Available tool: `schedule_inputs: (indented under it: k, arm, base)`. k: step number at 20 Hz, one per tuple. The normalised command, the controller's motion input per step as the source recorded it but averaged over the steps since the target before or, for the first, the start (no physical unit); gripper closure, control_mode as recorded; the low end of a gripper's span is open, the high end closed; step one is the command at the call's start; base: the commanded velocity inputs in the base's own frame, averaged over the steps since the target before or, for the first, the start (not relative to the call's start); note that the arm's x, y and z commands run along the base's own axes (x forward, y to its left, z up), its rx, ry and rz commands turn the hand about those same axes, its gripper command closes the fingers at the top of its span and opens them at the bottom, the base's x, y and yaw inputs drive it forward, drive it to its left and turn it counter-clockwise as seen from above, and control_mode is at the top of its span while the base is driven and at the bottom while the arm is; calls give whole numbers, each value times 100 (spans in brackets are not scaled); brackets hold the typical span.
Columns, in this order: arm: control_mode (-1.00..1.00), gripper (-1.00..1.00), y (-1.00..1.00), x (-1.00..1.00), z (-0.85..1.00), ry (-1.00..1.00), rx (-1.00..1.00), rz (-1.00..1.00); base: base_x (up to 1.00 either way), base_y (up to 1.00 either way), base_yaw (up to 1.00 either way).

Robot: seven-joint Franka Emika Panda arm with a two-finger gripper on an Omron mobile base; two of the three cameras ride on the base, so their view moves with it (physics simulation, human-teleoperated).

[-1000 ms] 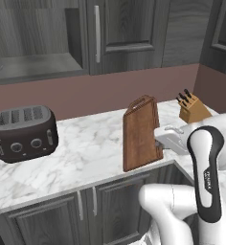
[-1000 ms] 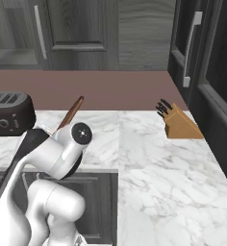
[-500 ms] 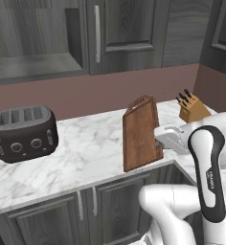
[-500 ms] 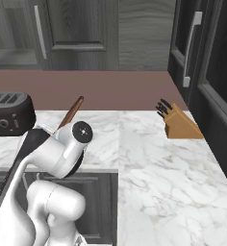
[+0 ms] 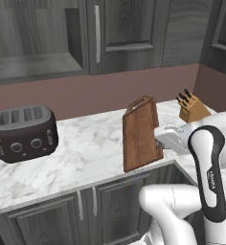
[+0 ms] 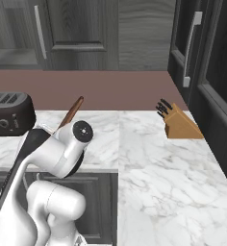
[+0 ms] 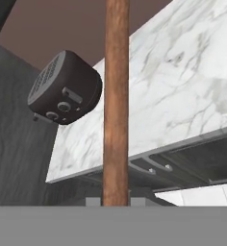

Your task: Move the cutting board and knife to the sink. Then move spray from the cabinet to the counter.

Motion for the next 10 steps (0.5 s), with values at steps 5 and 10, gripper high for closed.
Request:
schedule_inputs:
  k: [5,10]
  arm:
    - [100,100,4,-5,0,0,0,0]
    - [100,100,0,0,0,0,0,0]
  base:
    - [-19,10,0]
    - [-50,29,-13]
